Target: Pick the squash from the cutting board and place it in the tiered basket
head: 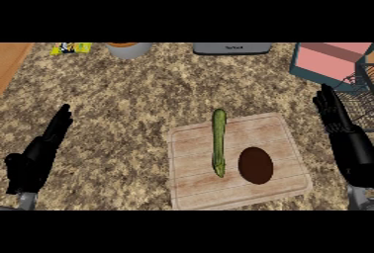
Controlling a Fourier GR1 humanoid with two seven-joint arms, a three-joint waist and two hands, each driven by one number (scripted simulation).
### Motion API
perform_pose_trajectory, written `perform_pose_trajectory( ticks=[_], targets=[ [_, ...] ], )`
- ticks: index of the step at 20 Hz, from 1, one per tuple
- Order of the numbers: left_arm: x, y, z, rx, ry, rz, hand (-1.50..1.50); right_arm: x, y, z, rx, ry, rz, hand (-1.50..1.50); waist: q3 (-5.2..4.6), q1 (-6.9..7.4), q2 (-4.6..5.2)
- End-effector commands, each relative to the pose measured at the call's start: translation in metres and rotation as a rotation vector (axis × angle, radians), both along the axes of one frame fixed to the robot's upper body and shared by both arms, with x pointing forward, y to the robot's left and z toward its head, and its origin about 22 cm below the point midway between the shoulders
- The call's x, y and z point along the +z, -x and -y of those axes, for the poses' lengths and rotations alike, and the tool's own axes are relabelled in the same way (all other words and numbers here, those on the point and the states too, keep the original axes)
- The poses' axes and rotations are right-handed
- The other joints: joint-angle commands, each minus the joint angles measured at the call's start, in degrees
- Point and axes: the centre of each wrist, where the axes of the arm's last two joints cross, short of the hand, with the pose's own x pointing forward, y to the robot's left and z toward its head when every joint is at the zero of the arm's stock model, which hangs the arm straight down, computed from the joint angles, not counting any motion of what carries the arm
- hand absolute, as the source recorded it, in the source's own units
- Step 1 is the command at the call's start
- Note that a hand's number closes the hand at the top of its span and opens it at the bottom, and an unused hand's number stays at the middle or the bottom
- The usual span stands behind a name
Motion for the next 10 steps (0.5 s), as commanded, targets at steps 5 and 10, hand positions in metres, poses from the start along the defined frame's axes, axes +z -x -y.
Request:
perform_pose_trajectory(
  ticks=[5,10],
  targets=[
    [0.028,-0.029,-0.015,0.081,-0.127,0.117,0.0,0.0,-0.001,-0.07,-0.269,-0.348,-0.087,1.5,-0.69,0.45,0.28],
    [0.016,-0.021,-0.011,0.118,-0.086,0.083,0.0,-0.084,0.045,-0.022,-0.884,-0.199,-0.328,-1.5,-1.04,-2.59,0.64]
  ],
)
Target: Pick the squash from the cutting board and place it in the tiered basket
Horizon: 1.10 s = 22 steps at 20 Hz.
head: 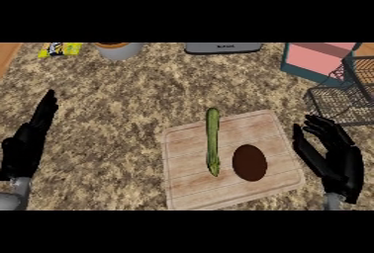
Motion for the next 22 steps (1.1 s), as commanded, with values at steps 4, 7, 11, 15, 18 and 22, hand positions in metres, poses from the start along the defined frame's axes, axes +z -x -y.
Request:
perform_pose_trajectory(
  ticks=[4,7,11,15,18,22],
  targets=[
    [0.005,-0.012,0.002,0.017,-0.024,0.004,0.0,-0.026,0.05,-0.048,-0.379,0.016,-0.132,-1.5,-0.23,1.19,-0.08],
    [-0.002,-0.016,0.019,-0.004,-0.008,0.002,0.0,-0.013,0.057,-0.055,-0.307,0.069,-0.177,-1.5,-0.35,2.26,0.16],
    [-0.007,-0.01,0.027,-0.017,-0.008,0.006,0.0,-0.015,0.073,-0.038,-0.082,0.201,-0.423,-1.5,-0.65,3.46,0.34],
    [-0.002,-0.017,0.028,-0.03,-0.013,0.001,0.0,0.016,0.055,-0.027,0.028,0.283,-0.569,-1.5,-0.68,4.53,0.61],
    [-0.007,-0.019,0.038,-0.049,0.0,0.002,0.0,0.045,0.034,-0.035,0.064,0.322,-0.645,-1.5,-0.6,5.09,0.68],
    [-0.004,-0.023,0.034,-0.044,-0.018,-0.014,0.0,0.09,0.012,-0.051,0.036,0.335,-0.723,-1.5,-0.49,4.94,0.35]
  ],
)
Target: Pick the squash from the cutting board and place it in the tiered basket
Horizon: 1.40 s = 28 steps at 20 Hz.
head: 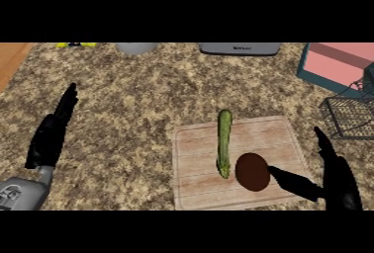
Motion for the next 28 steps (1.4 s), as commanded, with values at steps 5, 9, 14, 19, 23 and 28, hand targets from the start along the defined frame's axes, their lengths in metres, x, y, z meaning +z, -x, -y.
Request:
perform_pose_trajectory(
  ticks=[5,9,14,19,23,28],
  targets=[
    [0.003,-0.004,0.006,-0.001,0.001,-0.008,0.0,0.054,-0.051,-0.032,-0.05,-0.008,-0.232,-1.5,0.32,0.77,-0.18],
    [0.0,-0.005,-0.004,0.004,-0.011,-0.005,0.0,0.041,-0.071,-0.05,-0.022,-0.032,-0.315,-1.5,0.31,0.35,-0.03],
    [0.0,-0.003,0.0,0.001,0.012,-0.003,0.0,0.028,-0.087,-0.056,-0.005,0.015,-0.413,-1.5,0.36,-0.26,-0.44],
    [-0.004,0.002,-0.013,0.03,0.004,-0.01,0.0,0.016,-0.089,-0.082,0.018,0.015,-0.431,-1.5,0.4,-1.06,-0.68],
    [-0.006,-0.008,-0.013,0.024,-0.004,-0.021,0.0,0.015,-0.096,-0.101,0.05,0.046,-0.446,-1.5,0.41,-2.15,-0.5],
    [-0.012,0.004,-0.012,0.043,-0.001,-0.009,0.0,0.023,-0.115,-0.089,0.03,0.146,-0.47,-1.5,0.43,-1.93,-0.82]
  ],
)
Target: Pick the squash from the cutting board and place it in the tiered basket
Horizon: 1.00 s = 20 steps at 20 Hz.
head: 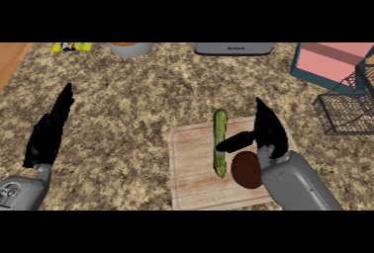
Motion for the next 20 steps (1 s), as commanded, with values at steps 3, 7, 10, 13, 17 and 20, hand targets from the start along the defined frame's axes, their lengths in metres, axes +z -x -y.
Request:
perform_pose_trajectory(
  ticks=[3,7,10,13,17,20],
  targets=[
    [0.005,-0.001,-0.01,0.018,0.001,0.0,0.0,0.006,-0.006,-0.024,-0.092,0.11,-0.168,-1.5,-0.04,-0.81,-0.31],
    [-0.006,0.006,0.014,0.001,0.0,0.01,0.0,-0.002,-0.012,-0.042,-0.094,0.131,-0.194,-1.5,0.1,-0.18,-0.06],
    [0.005,0.007,-0.001,-0.007,0.006,-0.025,0.0,0.001,-0.013,-0.037,-0.105,0.131,-0.205,-1.5,0.15,-0.19,-0.18],
    [0.0,0.001,-0.015,0.002,0.002,-0.01,0.0,-0.005,-0.01,-0.047,-0.101,0.116,-0.199,-1.5,0.07,0.05,0.01],
    [-0.003,0.002,0.011,-0.004,0.013,0.002,0.0,-0.011,-0.008,-0.038,-0.129,0.114,-0.224,-1.5,0.18,-0.31,-0.03],
    [-0.004,-0.001,0.001,-0.007,0.02,0.001,0.0,-0.013,-0.011,-0.042,-0.123,0.104,-0.239,-1.5,0.11,0.01,0.06]
  ],
)
